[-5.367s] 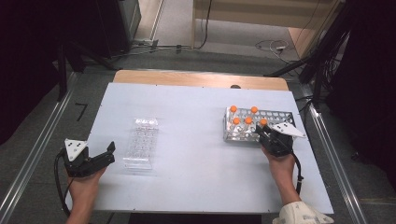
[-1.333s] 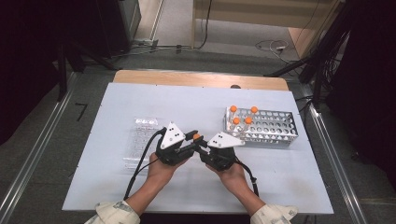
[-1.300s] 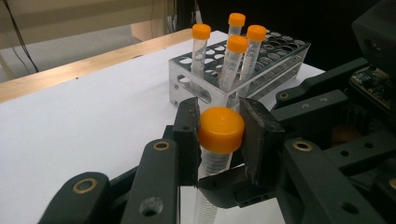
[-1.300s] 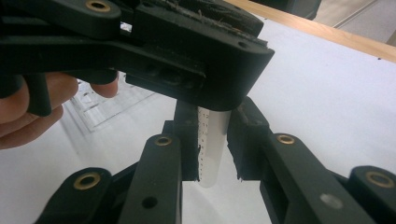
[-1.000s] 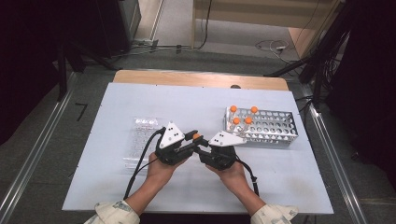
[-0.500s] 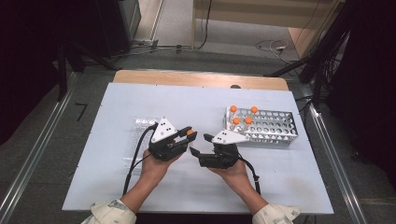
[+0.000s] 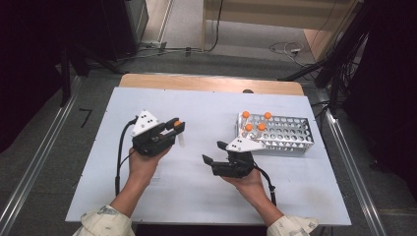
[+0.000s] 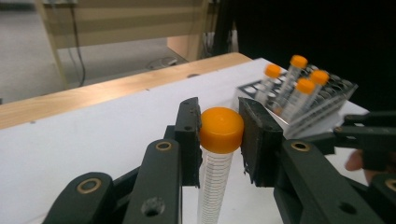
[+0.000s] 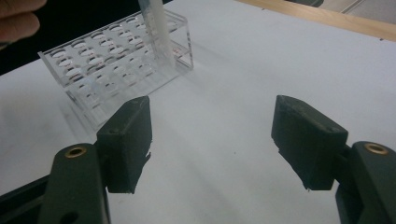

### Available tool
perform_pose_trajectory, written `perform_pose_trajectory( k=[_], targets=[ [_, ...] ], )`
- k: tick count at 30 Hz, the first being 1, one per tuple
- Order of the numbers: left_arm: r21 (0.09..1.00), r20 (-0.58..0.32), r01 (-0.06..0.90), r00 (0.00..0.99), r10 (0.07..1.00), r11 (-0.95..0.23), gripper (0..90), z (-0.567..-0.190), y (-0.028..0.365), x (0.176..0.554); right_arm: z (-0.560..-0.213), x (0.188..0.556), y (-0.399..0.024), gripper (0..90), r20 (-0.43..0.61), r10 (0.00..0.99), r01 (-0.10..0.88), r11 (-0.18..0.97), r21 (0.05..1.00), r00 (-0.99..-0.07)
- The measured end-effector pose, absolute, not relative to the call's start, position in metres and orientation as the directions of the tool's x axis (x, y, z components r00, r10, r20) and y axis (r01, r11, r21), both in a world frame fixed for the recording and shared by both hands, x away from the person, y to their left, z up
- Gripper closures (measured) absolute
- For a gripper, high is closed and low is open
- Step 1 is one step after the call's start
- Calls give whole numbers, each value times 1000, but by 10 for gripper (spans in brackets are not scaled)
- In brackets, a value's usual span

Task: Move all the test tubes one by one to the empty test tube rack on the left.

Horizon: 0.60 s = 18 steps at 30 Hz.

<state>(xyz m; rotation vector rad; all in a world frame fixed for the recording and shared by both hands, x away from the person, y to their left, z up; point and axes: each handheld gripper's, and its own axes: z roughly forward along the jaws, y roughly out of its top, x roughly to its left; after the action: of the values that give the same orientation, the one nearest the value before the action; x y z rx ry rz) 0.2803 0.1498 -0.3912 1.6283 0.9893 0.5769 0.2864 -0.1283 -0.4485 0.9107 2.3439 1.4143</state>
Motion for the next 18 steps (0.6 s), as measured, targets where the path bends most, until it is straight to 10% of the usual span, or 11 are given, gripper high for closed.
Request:
perform_pose_trajectory(
  k=[18],
  targets=[
    [957, -101, 290, 322, 941, 3, 710, -383, 223, 293, -448, 284, -129, 282, 98, 627, 379, 331, 864, -773]
  ],
)
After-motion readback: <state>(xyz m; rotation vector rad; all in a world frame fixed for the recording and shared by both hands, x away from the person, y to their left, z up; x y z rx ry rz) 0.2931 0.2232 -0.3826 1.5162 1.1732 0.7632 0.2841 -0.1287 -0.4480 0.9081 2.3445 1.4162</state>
